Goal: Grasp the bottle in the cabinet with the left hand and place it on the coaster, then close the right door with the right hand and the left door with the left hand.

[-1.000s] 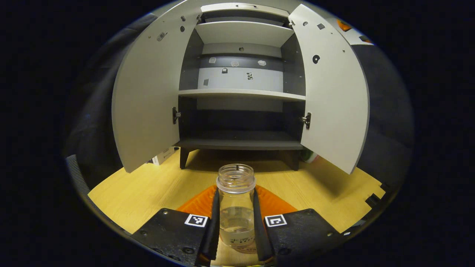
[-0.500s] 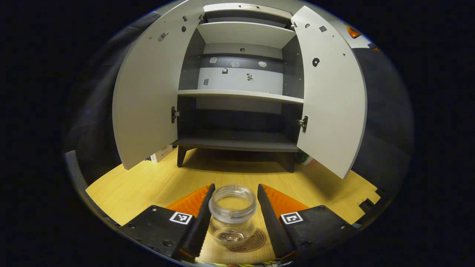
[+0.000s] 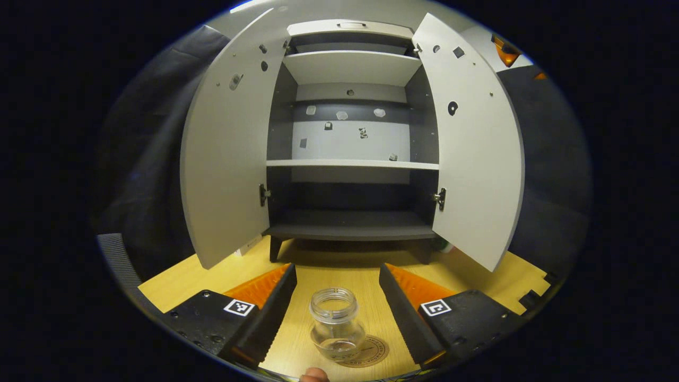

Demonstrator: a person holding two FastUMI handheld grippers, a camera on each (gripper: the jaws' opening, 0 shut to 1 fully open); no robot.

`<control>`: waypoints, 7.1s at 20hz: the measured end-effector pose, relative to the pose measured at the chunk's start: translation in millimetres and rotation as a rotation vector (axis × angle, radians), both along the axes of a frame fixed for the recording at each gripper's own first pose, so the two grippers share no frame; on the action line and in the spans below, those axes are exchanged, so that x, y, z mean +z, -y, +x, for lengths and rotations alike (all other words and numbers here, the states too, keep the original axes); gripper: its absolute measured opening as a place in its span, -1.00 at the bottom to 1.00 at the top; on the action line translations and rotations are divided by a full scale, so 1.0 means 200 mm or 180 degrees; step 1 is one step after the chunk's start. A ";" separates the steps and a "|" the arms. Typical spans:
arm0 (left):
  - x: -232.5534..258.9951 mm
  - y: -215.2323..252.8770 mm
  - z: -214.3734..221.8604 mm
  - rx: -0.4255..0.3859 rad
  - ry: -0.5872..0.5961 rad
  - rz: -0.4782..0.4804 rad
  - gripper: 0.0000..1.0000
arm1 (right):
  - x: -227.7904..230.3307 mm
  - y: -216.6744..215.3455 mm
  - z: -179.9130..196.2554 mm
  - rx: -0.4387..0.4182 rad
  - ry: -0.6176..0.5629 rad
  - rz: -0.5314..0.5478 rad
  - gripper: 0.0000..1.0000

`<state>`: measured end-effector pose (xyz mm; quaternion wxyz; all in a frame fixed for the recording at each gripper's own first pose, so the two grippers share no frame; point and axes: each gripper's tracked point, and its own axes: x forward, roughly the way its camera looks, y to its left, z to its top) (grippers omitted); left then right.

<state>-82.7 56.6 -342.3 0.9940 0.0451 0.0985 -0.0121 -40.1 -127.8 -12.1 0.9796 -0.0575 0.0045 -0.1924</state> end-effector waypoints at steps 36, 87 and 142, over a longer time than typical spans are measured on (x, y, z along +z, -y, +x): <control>1.28 0.69 0.38 -0.0252 0.0406 0.0213 0.93 | 0.00 0.36 0.25 0.0460 0.0017 0.0727 0.97; 1.56 -0.44 0.46 0.0812 0.0452 0.0106 0.93 | -0.18 -0.93 0.58 0.1889 -0.0293 0.0973 0.92; 1.64 -0.91 0.39 0.0509 0.0511 -0.0027 0.87 | -0.28 -1.04 0.83 0.1705 -0.0376 0.0603 0.92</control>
